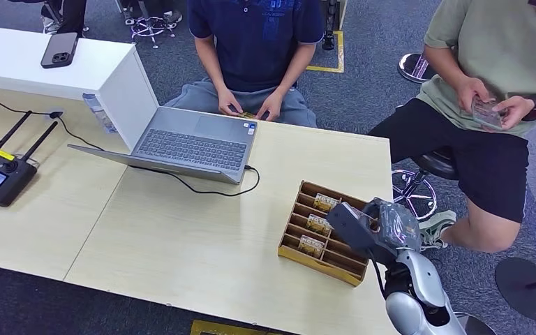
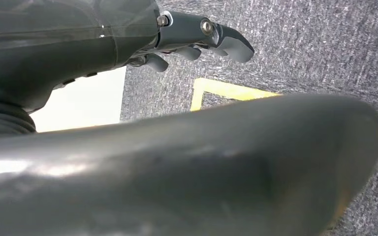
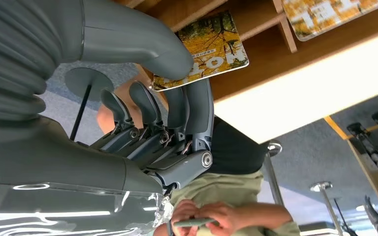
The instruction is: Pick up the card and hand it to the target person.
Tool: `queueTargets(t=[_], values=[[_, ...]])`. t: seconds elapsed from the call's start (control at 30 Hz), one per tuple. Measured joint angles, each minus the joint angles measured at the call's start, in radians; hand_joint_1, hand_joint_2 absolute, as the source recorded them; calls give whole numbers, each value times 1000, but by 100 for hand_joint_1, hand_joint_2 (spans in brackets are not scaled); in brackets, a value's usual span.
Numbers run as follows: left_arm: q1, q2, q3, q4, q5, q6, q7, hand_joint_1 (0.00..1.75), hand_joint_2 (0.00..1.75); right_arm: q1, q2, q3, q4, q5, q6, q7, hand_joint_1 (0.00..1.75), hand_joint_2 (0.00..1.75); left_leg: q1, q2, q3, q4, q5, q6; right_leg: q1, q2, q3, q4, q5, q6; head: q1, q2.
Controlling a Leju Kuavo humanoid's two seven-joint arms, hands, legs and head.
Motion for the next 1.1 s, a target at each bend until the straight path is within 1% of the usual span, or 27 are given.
queueTargets(t=[0.33, 0.4, 0.53, 0.73, 1.1], values=[[0, 0, 0, 0, 12, 8, 2, 0, 0, 34, 0, -30, -175, 36, -38, 1, 141, 175, 0, 0, 0, 0, 0, 0, 0, 0, 0, 0, 0, 0, 0, 0], [0, 0, 0, 0, 15, 8, 2, 0, 0, 38, 0, -39, -210, 20, -52, -13, 141, 175, 0, 0, 0, 0, 0, 0, 0, 0, 0, 0, 0, 0, 0, 0], [0, 0, 0, 0, 13, 8, 2, 0, 0, 44, 0, -47, -259, -67, -88, -66, 141, 175, 0, 0, 0, 0, 0, 0, 0, 0, 0, 0, 0, 0, 0, 0], [0, 0, 0, 0, 7, 1, 1, 0, 0, 43, 0, -54, -281, -148, -131, -132, 141, 175, 0, 0, 0, 0, 0, 0, 0, 0, 0, 0, 0, 0, 0, 0], [0, 0, 0, 0, -8, -8, 0, 0, 0, 22, 3, -56, -273, -174, -145, -177, 141, 175, 0, 0, 0, 0, 0, 0, 0, 0, 0, 0, 0, 0, 0, 0]])
